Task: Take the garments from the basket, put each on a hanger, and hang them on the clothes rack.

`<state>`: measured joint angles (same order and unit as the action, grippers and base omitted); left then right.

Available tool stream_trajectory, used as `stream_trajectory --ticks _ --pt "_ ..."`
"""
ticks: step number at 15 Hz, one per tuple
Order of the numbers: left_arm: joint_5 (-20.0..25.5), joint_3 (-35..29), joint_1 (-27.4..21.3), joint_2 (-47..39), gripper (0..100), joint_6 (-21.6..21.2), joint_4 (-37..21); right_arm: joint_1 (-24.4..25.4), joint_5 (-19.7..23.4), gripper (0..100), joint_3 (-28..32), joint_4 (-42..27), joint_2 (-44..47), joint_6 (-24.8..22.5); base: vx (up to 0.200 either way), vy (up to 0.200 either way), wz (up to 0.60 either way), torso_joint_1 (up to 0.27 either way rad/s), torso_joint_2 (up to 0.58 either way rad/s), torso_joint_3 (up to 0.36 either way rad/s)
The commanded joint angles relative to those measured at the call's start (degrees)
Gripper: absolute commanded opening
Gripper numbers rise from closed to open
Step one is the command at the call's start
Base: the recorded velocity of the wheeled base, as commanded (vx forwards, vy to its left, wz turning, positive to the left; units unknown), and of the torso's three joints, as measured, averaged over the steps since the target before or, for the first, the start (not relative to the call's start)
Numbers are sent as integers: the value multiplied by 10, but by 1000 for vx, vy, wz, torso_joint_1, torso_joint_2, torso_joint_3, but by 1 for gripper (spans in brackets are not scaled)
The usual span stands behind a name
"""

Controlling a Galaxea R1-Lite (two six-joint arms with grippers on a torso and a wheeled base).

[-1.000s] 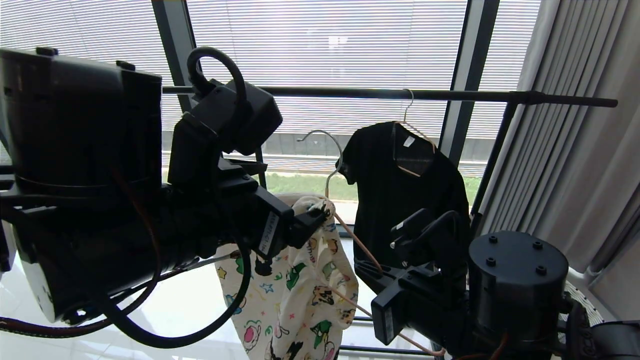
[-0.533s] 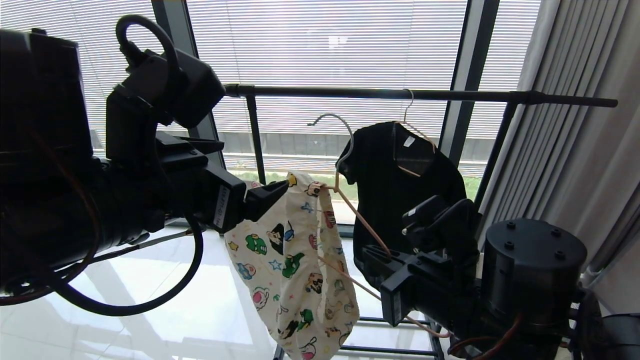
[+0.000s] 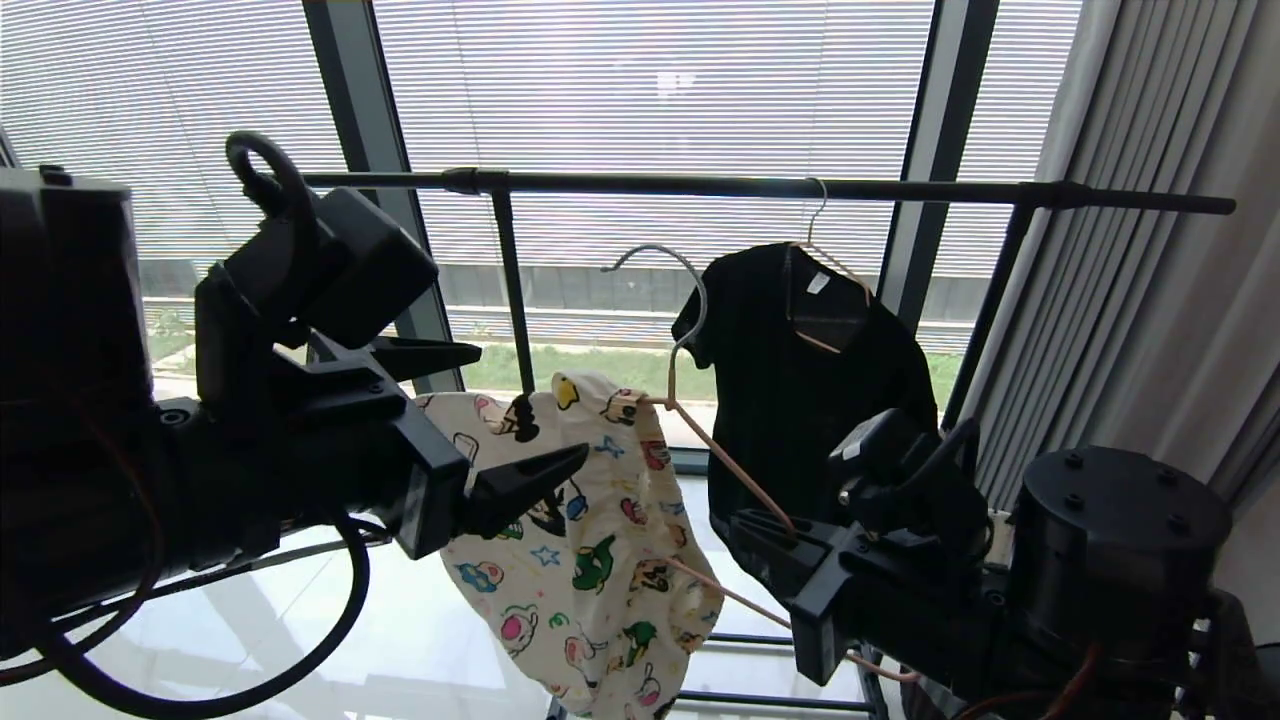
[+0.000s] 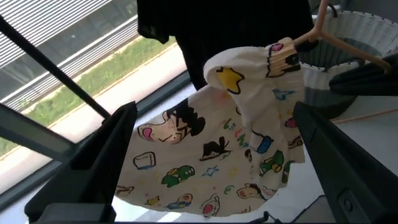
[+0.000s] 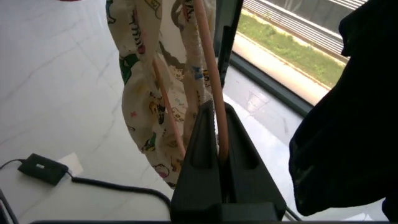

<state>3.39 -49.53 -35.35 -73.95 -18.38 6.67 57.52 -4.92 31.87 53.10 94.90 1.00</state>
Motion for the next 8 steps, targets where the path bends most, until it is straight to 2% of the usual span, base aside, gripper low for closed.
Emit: stream_trajectory --ticks 1,2,3,4,6,8 --pt "89 75 59 81 100 -39 16 -14 36 0 -41 3 -38 -15 0 0 0 0 0 0" --pt "127 99 86 104 100 -68 18 -19 62 0 -50 3 -46 -21 0 0 0 0 0 0" --pt "145 109 95 115 100 -77 18 -20 76 0 -54 3 -49 -24 0 0 0 0 0 0" --pt "181 134 99 142 100 -90 18 -26 109 0 -67 3 -53 -43 0 0 0 0 0 0" --pt "197 146 87 150 100 -90 16 -28 144 0 -80 3 -53 -58 0 0 0 0 0 0" --pt "203 158 48 140 100 -90 15 -26 165 0 -86 3 -48 -68 0 0 0 0 0 0"
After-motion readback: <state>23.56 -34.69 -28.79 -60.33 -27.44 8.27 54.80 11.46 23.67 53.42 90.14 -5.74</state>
